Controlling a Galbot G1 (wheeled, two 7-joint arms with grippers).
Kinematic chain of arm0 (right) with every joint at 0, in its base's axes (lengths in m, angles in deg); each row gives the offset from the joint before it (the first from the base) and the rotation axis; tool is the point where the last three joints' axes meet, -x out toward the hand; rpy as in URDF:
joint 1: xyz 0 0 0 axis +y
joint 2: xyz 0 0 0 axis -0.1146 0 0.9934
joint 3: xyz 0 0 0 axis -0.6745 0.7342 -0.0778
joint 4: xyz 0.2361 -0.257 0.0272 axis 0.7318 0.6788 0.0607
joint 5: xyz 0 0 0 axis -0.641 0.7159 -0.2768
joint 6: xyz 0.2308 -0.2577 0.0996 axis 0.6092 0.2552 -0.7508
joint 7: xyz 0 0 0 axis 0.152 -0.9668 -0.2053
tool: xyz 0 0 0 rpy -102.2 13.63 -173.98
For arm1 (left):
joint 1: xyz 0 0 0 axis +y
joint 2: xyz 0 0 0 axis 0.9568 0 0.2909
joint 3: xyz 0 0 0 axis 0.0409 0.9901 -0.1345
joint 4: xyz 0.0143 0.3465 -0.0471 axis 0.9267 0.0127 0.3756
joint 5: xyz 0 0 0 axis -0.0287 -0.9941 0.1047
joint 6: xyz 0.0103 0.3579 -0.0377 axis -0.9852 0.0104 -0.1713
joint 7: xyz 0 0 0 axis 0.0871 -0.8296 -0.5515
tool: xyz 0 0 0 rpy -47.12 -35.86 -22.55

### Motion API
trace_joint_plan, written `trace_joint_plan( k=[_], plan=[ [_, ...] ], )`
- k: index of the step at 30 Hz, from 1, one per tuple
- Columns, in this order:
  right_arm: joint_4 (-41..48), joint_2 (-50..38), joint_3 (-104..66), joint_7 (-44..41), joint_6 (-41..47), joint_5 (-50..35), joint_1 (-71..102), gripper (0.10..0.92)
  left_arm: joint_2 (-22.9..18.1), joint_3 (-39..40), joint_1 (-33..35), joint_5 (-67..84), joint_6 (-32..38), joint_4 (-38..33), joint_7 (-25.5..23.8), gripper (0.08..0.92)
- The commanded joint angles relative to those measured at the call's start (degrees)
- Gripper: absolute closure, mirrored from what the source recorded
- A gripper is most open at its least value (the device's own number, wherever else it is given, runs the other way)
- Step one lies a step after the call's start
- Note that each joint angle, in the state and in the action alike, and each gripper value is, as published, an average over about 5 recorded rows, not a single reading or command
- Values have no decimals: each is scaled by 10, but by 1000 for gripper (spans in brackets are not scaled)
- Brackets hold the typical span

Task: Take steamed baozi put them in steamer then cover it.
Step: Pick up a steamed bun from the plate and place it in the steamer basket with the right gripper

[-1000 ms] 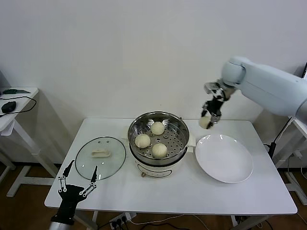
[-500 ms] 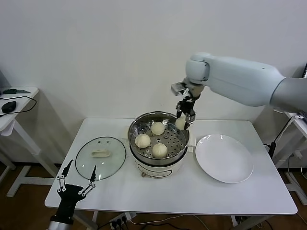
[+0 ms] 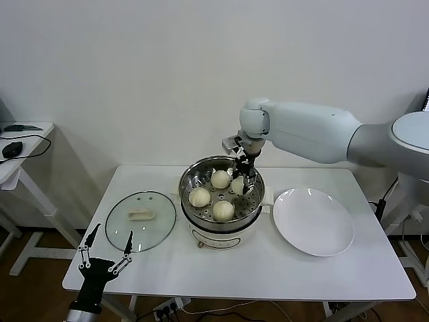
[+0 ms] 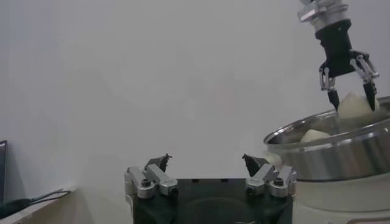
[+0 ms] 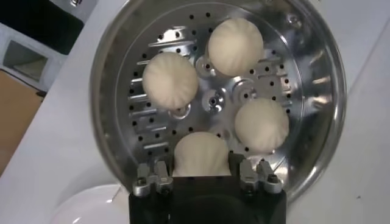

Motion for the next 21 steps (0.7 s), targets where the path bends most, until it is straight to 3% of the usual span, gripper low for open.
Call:
trace_joint_plan(
  k=[1,13,21],
  plan=[
    [16,12,6,20,1,5,24,423,0,-2,0,0,1,0,0,177],
    [27,11,4,26,-3,14,29,405,-1,-5,3,0,2,0,1,177],
    [12,0,-7,26,-2,14,28,231,-2,-7,3,0,3,0,1,177]
  ],
)
